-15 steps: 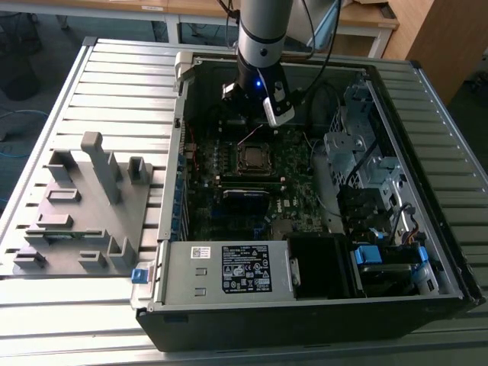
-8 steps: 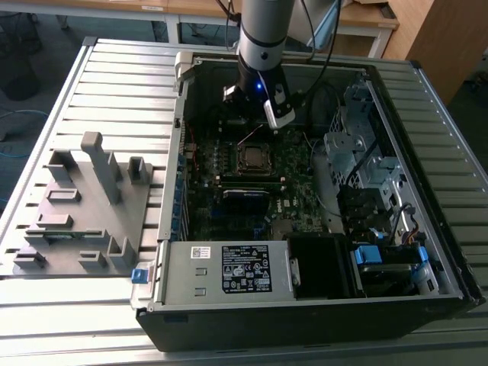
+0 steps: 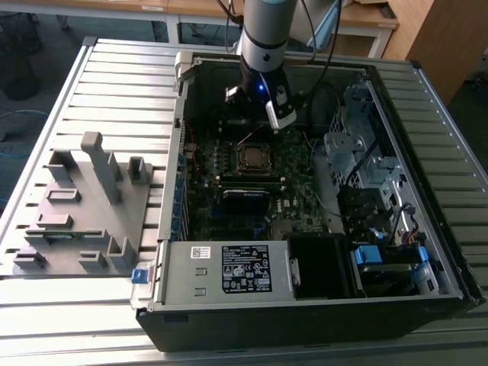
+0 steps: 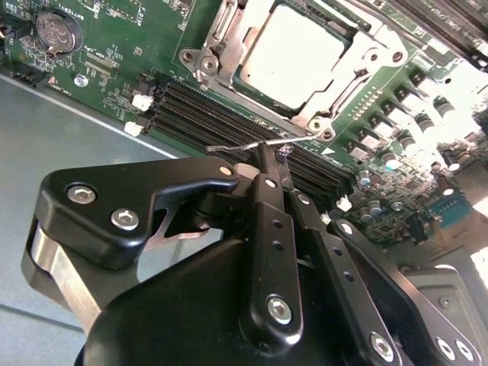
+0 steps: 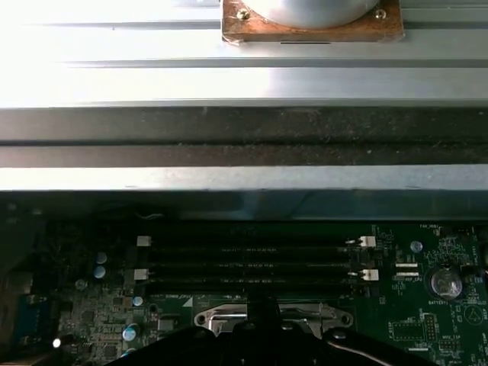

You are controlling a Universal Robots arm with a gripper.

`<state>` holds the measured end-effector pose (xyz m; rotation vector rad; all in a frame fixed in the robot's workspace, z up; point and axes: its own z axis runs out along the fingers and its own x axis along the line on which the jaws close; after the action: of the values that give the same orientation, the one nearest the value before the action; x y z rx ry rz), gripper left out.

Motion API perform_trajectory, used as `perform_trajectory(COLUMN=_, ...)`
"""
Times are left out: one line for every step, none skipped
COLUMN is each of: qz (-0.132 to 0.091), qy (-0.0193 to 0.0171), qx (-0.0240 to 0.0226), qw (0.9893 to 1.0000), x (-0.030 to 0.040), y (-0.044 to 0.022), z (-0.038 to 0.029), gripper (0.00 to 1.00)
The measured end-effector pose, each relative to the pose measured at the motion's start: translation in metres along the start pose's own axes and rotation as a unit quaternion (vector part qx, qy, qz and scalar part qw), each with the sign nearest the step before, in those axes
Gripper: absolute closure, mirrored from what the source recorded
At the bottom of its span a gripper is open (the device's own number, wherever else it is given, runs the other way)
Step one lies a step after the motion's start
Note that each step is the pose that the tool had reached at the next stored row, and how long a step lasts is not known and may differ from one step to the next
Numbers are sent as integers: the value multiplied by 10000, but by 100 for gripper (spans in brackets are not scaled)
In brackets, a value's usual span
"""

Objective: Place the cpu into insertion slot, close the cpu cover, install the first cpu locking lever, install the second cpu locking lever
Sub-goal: 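Install the first cpu locking lever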

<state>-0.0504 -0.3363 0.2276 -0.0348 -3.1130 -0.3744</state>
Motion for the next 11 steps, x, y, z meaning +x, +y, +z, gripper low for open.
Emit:
perform_trajectory(qz=0, qy=0, qx=0, qw=10000, x=-6, y=2, z=7, gripper=90)
perform_trajectory(qz=0, qy=0, qx=1, qw=10000, x=-12, y=4, z=13, gripper=90)
perform_trajectory(qz=0, qy=1, qx=1, qw=10000, x=-17, y=6, z=19, gripper=90)
perform_trajectory(qz=0, qy=0, qx=1, qw=10000, x=-22, y=8, z=25, gripper=90)
perform_trajectory(qz=0, qy=0, qx=2, qw=10000, x=-27, y=10, z=29, gripper=90)
perform_trajectory(qz=0, qy=0, qx=4, qw=10000, x=-32, y=11, z=33, gripper=90)
perform_trajectory(qz=0, qy=0, qx=5, qw=10000, x=-38, y=13, z=38, gripper=90)
perform_trajectory(qz=0, qy=0, qx=6, qw=10000, x=-44, y=14, z=42, gripper=90)
perform_trajectory(qz=0, qy=0, qx=7, qw=10000, x=-48, y=16, z=46, gripper=90)
perform_trajectory(qz=0, qy=0, qx=8, qw=10000, x=-53, y=17, z=50, gripper=90)
perform_trajectory(qz=0, qy=0, qx=8, qw=10000, x=-56, y=19, z=54, gripper=90)
